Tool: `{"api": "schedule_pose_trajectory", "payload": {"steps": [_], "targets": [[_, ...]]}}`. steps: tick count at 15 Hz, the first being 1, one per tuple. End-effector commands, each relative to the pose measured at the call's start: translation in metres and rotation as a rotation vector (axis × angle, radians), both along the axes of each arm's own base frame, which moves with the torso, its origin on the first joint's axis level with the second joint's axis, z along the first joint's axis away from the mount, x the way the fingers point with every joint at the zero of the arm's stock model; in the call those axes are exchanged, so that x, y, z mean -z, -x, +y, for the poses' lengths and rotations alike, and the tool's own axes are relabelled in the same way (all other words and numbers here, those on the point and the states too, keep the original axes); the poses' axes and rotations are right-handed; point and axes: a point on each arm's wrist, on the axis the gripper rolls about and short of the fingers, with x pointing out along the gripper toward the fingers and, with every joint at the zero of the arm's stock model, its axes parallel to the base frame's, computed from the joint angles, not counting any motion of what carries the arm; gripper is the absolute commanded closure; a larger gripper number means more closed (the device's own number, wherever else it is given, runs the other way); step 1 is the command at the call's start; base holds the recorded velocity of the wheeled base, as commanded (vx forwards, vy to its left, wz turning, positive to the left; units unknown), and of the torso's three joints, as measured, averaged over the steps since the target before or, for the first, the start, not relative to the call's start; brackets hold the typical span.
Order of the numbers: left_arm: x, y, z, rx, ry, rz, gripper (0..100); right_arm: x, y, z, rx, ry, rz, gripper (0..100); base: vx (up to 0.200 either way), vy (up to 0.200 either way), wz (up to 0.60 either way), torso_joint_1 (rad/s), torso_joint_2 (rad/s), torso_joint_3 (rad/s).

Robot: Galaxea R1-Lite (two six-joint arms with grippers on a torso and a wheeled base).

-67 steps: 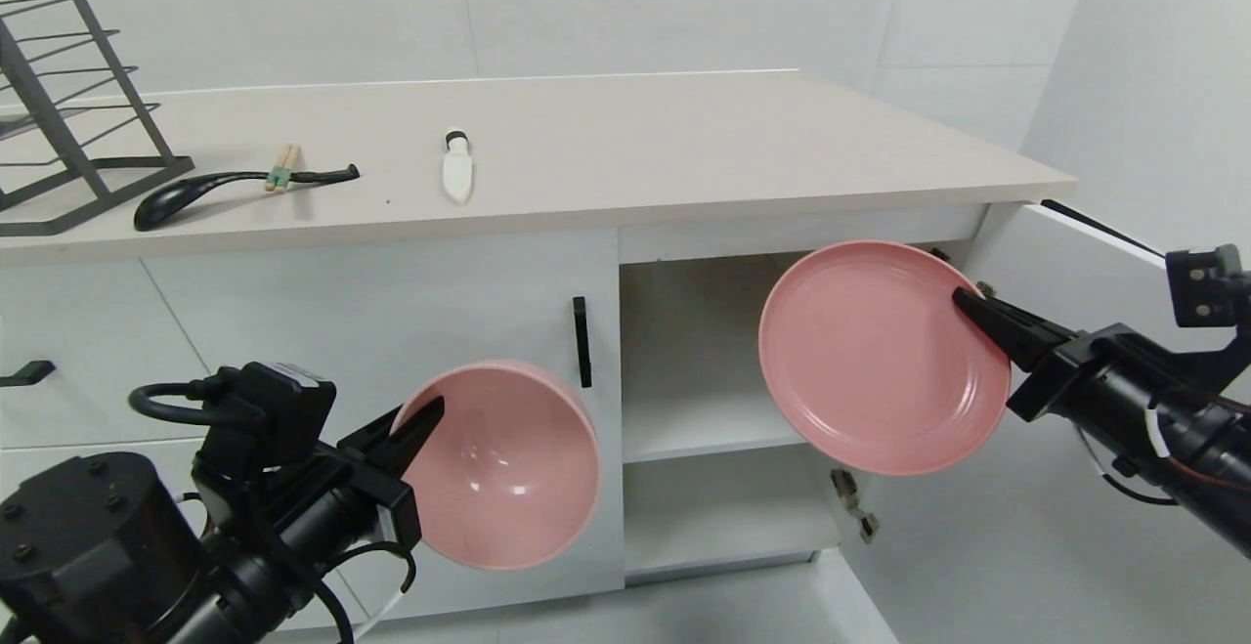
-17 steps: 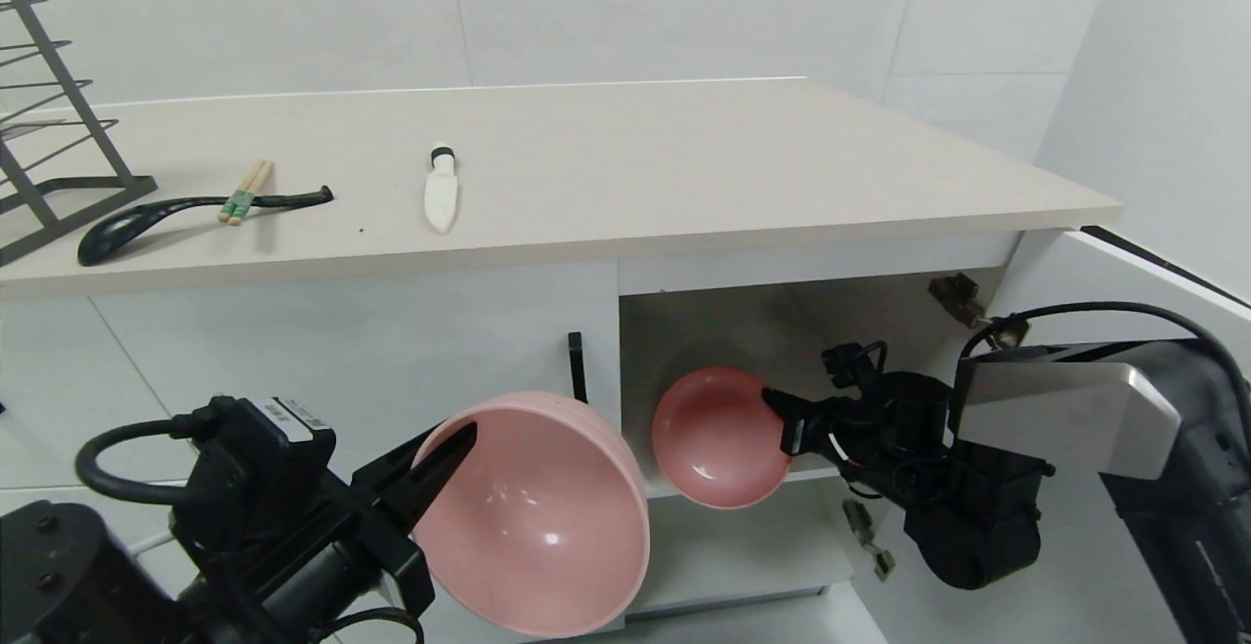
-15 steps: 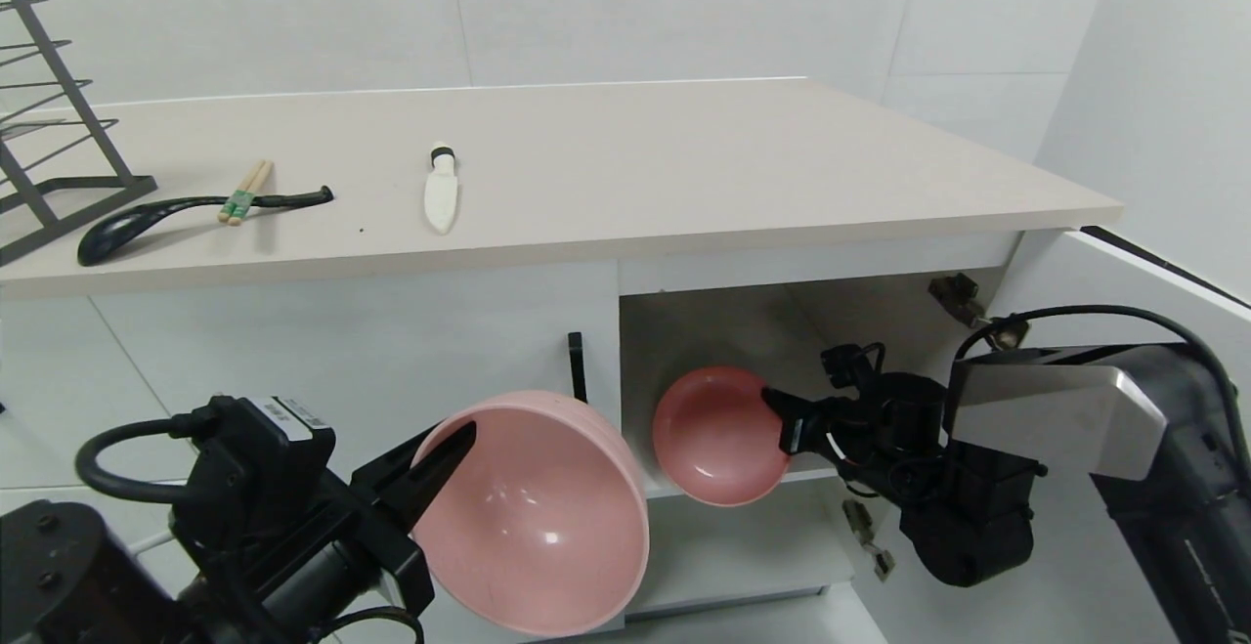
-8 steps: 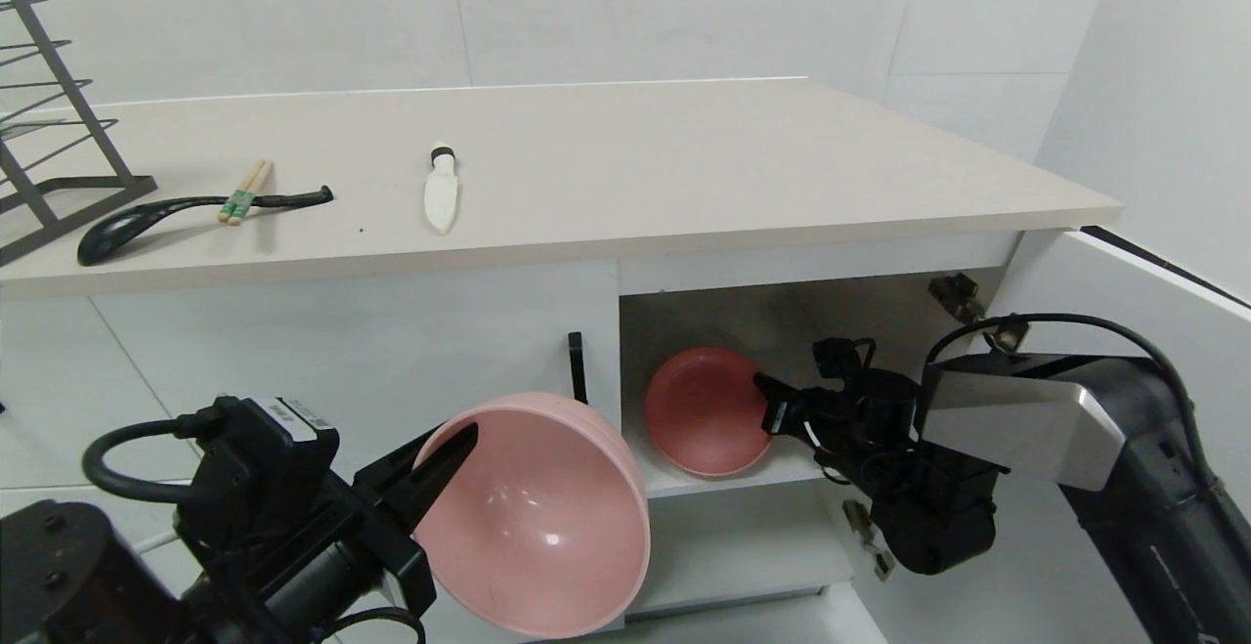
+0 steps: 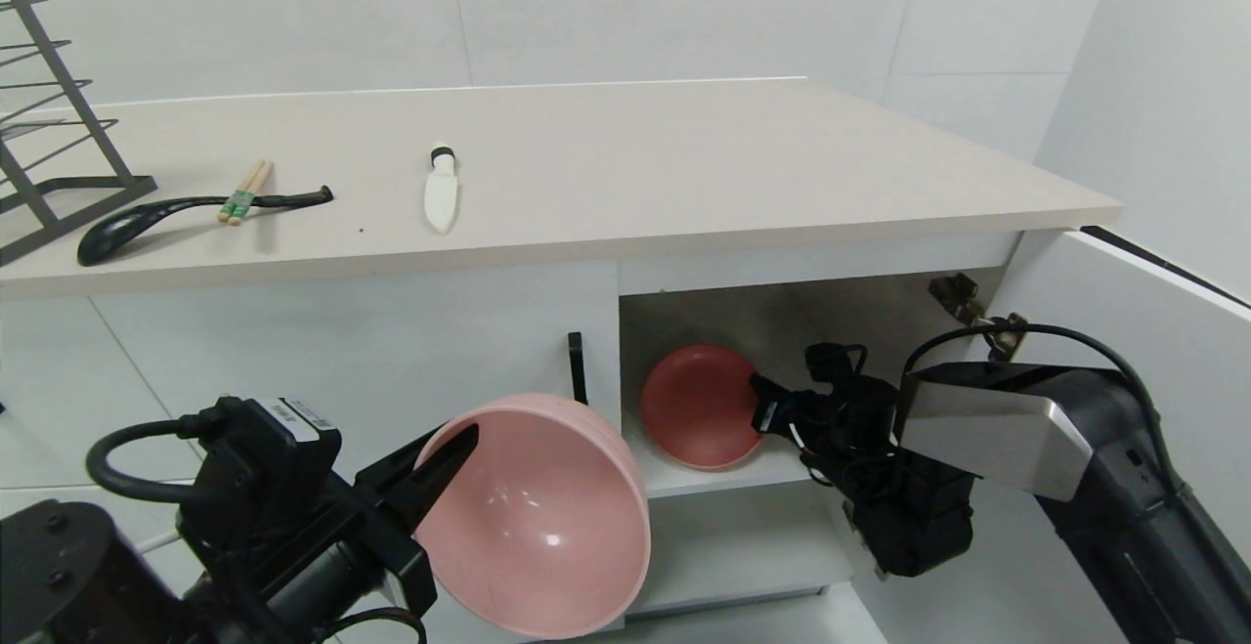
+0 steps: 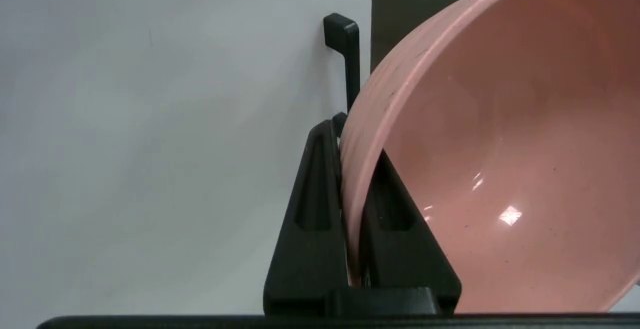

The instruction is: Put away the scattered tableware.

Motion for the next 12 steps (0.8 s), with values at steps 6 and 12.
{"api": "schedule_pose_trajectory", "payload": {"steps": [6, 12], "targets": [[0.0003, -0.0002, -0.0002, 0.000, -0.001, 0.001, 100, 0.0091, -0.0061, -0.0005, 0.037, -0.009, -0.004, 100, 0.000, 0.000, 0.00, 0.000, 0.00, 0.000], [0.0003, -0.0002, -0.0002, 0.000, -0.001, 0.001, 100, 0.0078, -0.0076, 0.0008, 0.035, -0.006, -0.015, 0, 0.000, 0.000, 0.00, 0.000, 0.00, 0.000]]}}
